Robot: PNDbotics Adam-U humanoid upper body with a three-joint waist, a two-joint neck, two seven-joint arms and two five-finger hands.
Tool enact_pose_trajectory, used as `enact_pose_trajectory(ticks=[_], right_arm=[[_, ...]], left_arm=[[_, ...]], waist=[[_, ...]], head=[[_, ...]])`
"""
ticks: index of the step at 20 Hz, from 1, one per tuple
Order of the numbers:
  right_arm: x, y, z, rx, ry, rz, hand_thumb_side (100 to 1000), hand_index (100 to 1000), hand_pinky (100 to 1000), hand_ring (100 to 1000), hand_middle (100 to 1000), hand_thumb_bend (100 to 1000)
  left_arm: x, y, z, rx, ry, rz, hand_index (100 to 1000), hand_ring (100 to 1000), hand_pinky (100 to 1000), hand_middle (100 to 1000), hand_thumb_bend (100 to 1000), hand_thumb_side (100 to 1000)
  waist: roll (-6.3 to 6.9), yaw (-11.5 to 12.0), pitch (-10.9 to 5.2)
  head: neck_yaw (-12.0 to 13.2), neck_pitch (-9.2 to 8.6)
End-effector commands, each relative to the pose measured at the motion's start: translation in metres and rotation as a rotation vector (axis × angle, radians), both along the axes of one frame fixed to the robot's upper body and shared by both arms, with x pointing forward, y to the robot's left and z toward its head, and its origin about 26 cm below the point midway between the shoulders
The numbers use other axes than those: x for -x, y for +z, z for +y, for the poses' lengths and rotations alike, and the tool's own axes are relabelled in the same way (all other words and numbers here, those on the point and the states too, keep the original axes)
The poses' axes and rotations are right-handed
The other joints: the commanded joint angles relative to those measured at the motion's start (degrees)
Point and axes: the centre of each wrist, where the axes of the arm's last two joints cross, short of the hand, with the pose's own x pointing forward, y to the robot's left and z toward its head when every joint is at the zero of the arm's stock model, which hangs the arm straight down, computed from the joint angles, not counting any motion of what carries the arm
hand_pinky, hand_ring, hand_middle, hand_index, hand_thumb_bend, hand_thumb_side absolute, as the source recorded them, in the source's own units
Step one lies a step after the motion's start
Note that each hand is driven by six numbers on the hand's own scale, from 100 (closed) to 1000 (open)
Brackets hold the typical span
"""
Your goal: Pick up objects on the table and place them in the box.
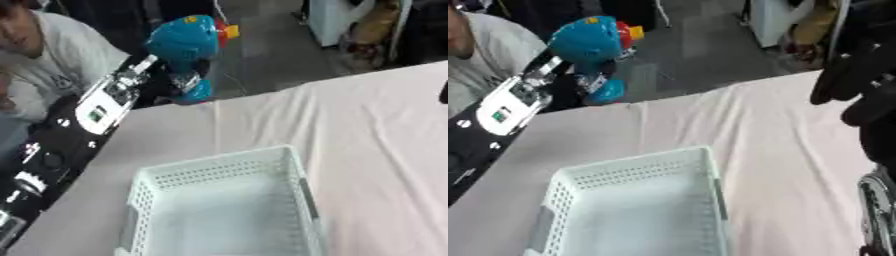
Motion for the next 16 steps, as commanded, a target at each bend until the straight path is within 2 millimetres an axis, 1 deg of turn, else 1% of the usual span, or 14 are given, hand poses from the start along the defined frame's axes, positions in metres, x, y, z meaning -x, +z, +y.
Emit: enact_pose_trajectory(ticks=[1,4,7,10,13,16], right_arm=[[0.003,0.003,0.0,-0.001,0.001,-0.015,1000,495,340,436,462,100],[0.003,0.003,0.001,-0.003,0.002,-0.014,1000,495,340,437,463,100],[0.003,0.003,0.001,-0.003,0.001,-0.011,1000,495,340,437,463,100],[0.003,0.002,0.001,-0.005,0.002,-0.01,1000,495,340,438,464,100],[0.003,0.002,0.002,-0.006,0.004,-0.009,1000,495,341,438,464,100],[0.003,0.002,0.002,-0.009,0.004,-0.007,1000,495,341,439,465,100]], left_arm=[[0.009,0.018,0.001,-0.021,-0.032,-0.012,306,100,100,100,100,617],[0.014,0.016,-0.005,-0.027,-0.066,0.019,306,100,100,100,100,616],[0.019,0.014,-0.01,-0.039,-0.102,0.043,305,100,100,100,100,615],[0.024,0.011,-0.013,-0.05,-0.124,0.067,305,100,100,100,100,615],[0.028,0.003,-0.013,-0.059,-0.136,0.099,305,100,100,100,100,614],[0.033,-0.009,-0.012,-0.065,-0.146,0.141,304,100,100,100,100,614]], waist=[[-0.23,0.1,-1.15],[-0.17,0.0,-1.29],[-0.14,0.1,-1.56],[-0.09,0.0,-1.75],[-0.05,0.0,-1.9],[-0.04,0.0,-2.04]], head=[[-1.3,-0.02],[-1.7,0.01],[-2.3,0.67],[-2.4,1.24],[-2.1,1.38],[-1.9,1.36]])
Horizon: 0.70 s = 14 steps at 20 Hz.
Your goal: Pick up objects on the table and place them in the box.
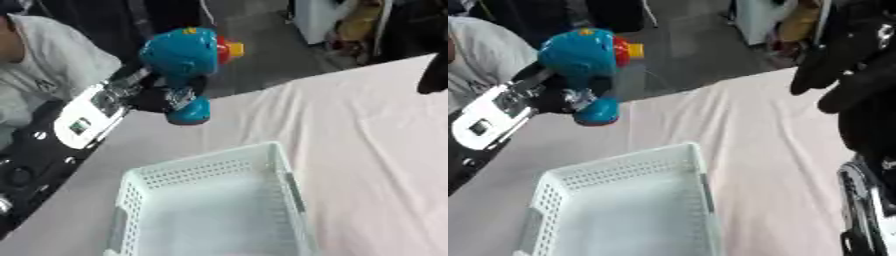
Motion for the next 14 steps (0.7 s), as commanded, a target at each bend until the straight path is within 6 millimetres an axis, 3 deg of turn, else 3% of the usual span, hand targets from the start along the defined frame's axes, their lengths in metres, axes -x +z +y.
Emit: enact_pose_trajectory(ticks=[1,14], right_arm=[[0.002,0.005,0.001,-0.002,0.003,-0.02,1000,495,341,439,465,100],[0.003,0.005,0.002,0.001,0.008,-0.026,1000,495,341,438,464,100]], left_arm=[[0.006,0.009,0.011,-0.025,0.002,-0.006,304,100,100,100,100,614],[0.021,-0.022,0.002,-0.049,-0.068,0.108,303,100,100,100,100,613]], waist=[[-0.33,0.1,-1.12],[-0.71,0.0,-0.82]], head=[[0.2,0.03],[0.7,-0.37]])
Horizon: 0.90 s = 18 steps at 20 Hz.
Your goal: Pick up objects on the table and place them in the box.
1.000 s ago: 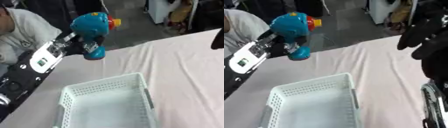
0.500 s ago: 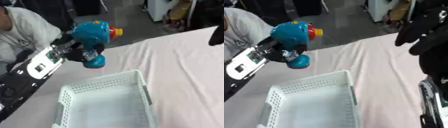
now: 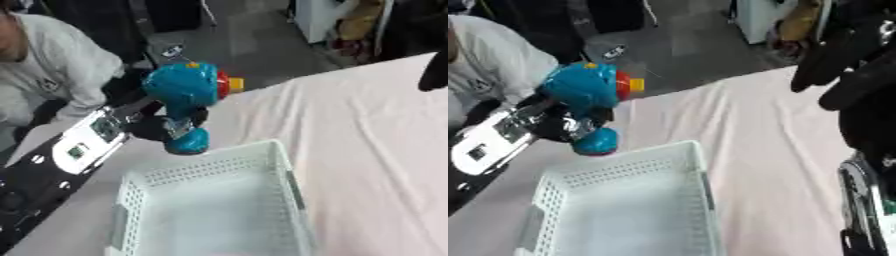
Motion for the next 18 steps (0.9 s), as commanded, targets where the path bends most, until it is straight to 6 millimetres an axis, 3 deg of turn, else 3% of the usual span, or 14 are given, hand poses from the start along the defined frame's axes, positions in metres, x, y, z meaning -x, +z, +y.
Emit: enact_pose_trajectory(ticks=[1,13,14,15,16,17,18], right_arm=[[0.003,0.005,0.002,0.002,0.007,-0.026,1000,495,341,438,464,100],[0.002,0.005,0.0,0.013,0.003,-0.029,1000,495,341,438,464,100],[0.002,0.006,0.0,0.014,0.002,-0.029,1000,495,341,438,464,100],[0.002,0.006,0.0,0.015,0.002,-0.029,1000,495,341,438,464,100],[0.002,0.005,0.0,0.016,0.0,-0.029,1000,495,341,438,464,100],[0.002,0.005,-0.001,0.017,-0.001,-0.029,1000,495,341,438,464,100],[0.002,0.005,-0.001,0.019,-0.002,-0.029,1000,495,341,438,464,100]], left_arm=[[0.005,0.01,0.002,-0.042,-0.03,-0.008,303,100,100,100,100,612],[0.029,-0.014,0.005,-0.314,-0.171,0.061,359,100,100,100,100,612],[0.031,-0.015,0.006,-0.34,-0.179,0.058,384,100,100,108,100,626],[0.032,-0.016,0.008,-0.366,-0.187,0.049,419,100,100,173,100,642],[0.033,-0.015,0.009,-0.399,-0.194,0.031,519,180,259,337,100,704],[0.034,-0.015,0.011,-0.427,-0.198,0.011,640,384,448,490,100,825],[0.034,-0.014,0.014,-0.482,-0.192,-0.005,860,712,831,787,150,1000]], waist=[[-0.46,0.0,-0.71],[-0.33,0.4,-0.77],[-0.34,0.5,-0.76],[-0.36,0.5,-0.75],[-0.4,0.6,-0.76],[-0.42,0.7,-0.77],[-0.44,0.8,-0.81]], head=[[0.5,-0.47],[0.4,-0.07],[0.2,-0.07],[0.0,-0.08],[-0.1,-0.1],[-0.2,-0.11],[-0.2,-0.07]])
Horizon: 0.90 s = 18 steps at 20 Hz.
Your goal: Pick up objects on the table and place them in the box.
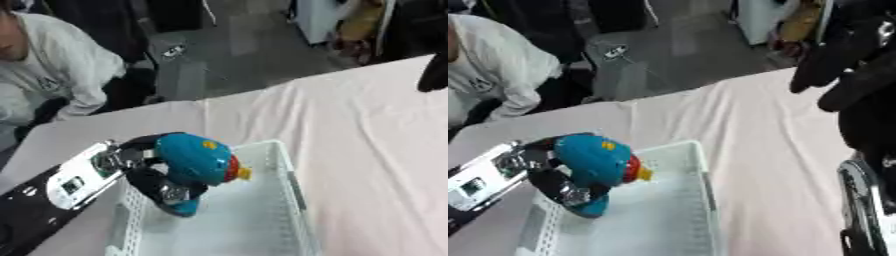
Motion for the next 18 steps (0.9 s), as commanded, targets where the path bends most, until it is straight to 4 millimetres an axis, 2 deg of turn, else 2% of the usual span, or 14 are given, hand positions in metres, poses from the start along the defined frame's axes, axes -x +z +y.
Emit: enact_pose_trajectory(ticks=[1,2,3,6,11,12,13,14,15,16,17,18], right_arm=[[0.002,0.005,-0.001,0.015,-0.003,-0.023,1000,495,341,438,464,100],[0.002,0.005,-0.001,0.015,-0.004,-0.023,1000,495,341,438,464,100],[0.002,0.005,-0.001,0.015,-0.005,-0.024,1000,495,341,438,464,100],[0.002,0.005,-0.002,0.016,-0.006,-0.025,1000,495,341,438,464,100],[0.002,0.005,-0.002,0.018,-0.007,-0.026,1000,495,341,437,464,100],[0.002,0.005,-0.002,0.018,-0.006,-0.026,1000,495,341,438,464,100],[0.002,0.005,-0.002,0.018,-0.006,-0.026,1000,495,341,438,464,100],[0.002,0.005,-0.002,0.017,-0.006,-0.026,1000,495,341,438,464,100],[0.002,0.005,-0.002,0.017,-0.006,-0.025,1000,495,341,438,464,100],[0.002,0.005,-0.002,0.016,-0.006,-0.025,1000,495,341,438,464,100],[0.002,0.005,-0.002,0.015,-0.006,-0.025,1000,495,341,438,464,100],[0.002,0.005,-0.002,0.015,-0.006,-0.025,1000,495,341,438,464,100]], left_arm=[[0.0,0.015,0.015,-0.168,0.001,-0.098,915,801,924,854,168,1000],[0.0,0.015,0.017,-0.233,0.007,-0.121,993,928,1000,942,197,1000],[-0.001,0.014,0.018,-0.283,0.011,-0.146,1000,989,1000,978,211,1000],[-0.001,0.015,0.017,-0.362,0.011,-0.22,1000,1000,1000,1000,234,1000],[-0.002,0.019,0.016,-0.379,0.032,-0.292,1000,1000,1000,1000,243,1000],[-0.002,0.019,0.015,-0.379,0.032,-0.3,1000,1000,1000,1000,411,1000],[-0.003,0.02,0.014,-0.379,0.031,-0.307,1000,1000,1000,1000,430,1000],[-0.003,0.021,0.013,-0.381,0.028,-0.313,1000,1000,1000,1000,628,1000],[-0.004,0.022,0.013,-0.384,0.026,-0.319,1000,1000,1000,1000,628,1000],[-0.005,0.024,0.013,-0.381,0.028,-0.324,1000,1000,1000,1000,695,1000],[-0.005,0.025,0.013,-0.375,0.032,-0.328,1000,1000,1000,1000,694,1000],[-0.005,0.026,0.013,-0.368,0.036,-0.331,1000,1000,1000,1000,637,1000]], waist=[[-0.46,0.4,-0.85],[-0.53,0.4,-0.86],[-0.58,0.5,-0.86],[-0.71,0.6,-0.82],[-0.8,0.6,-0.77],[-0.8,0.6,-0.79],[-0.79,0.6,-0.8],[-0.79,0.6,-0.81],[-0.8,0.6,-0.83],[-0.8,0.6,-0.84],[-0.8,0.6,-0.84],[-0.8,0.6,-0.84]], head=[[-0.2,-0.03],[-0.2,-0.06],[-0.2,-0.1],[-0.1,-0.16],[0.1,-0.28],[0.2,-0.33],[0.2,-0.39],[0.3,-0.48],[0.3,-0.56],[0.3,-0.62],[0.3,-0.67],[0.3,-0.75]])
